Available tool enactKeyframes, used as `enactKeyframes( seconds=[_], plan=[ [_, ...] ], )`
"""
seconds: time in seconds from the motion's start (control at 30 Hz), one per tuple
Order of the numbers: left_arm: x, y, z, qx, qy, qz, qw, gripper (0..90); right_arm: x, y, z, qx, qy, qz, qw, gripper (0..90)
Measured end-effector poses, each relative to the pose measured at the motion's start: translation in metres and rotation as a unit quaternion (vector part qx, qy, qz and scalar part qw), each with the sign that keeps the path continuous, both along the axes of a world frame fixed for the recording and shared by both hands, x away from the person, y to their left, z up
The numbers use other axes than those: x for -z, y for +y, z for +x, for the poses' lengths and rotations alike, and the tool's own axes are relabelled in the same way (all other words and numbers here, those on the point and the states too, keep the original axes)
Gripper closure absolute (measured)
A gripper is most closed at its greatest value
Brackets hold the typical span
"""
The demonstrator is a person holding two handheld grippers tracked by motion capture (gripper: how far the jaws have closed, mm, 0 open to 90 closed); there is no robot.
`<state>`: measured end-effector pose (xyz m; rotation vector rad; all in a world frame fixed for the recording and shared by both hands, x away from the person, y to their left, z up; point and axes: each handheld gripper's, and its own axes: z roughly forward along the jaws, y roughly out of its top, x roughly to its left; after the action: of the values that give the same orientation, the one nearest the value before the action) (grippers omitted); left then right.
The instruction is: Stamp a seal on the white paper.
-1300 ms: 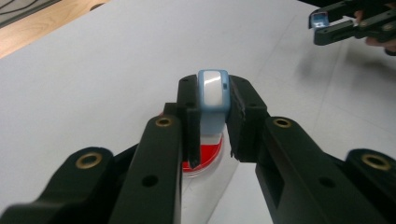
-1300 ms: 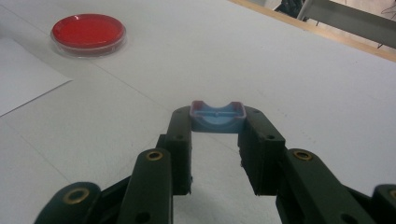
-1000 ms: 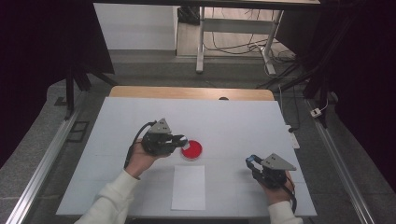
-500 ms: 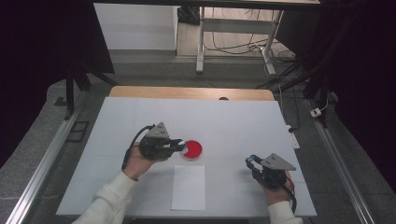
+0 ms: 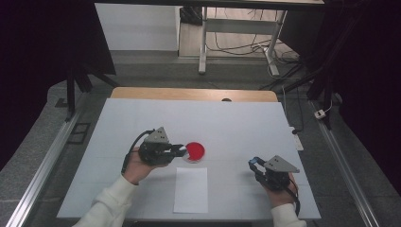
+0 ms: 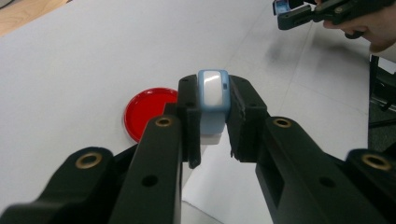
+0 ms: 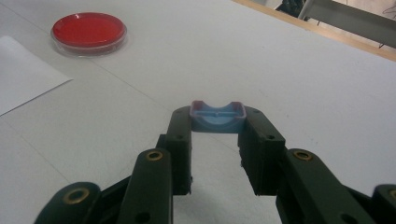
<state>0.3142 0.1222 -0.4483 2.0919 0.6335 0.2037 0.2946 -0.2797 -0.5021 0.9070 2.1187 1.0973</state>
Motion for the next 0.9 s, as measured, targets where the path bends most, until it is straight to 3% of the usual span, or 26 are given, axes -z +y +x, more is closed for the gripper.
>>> enactKeyframes(
  seconds=[0.6, 0.9],
  plan=[
    [0.013, -0.010, -0.016, 0.025, 0.011, 0.013, 0.9996, 75.8, 0.000, 0.000, 0.000, -0.003, 0.002, 0.003, 1.0000, 65.8],
    [0.017, -0.012, -0.023, 0.035, 0.015, 0.007, 0.9993, 75.8, 0.001, 0.000, 0.000, -0.003, 0.002, 0.002, 1.0000, 65.7]
  ],
)
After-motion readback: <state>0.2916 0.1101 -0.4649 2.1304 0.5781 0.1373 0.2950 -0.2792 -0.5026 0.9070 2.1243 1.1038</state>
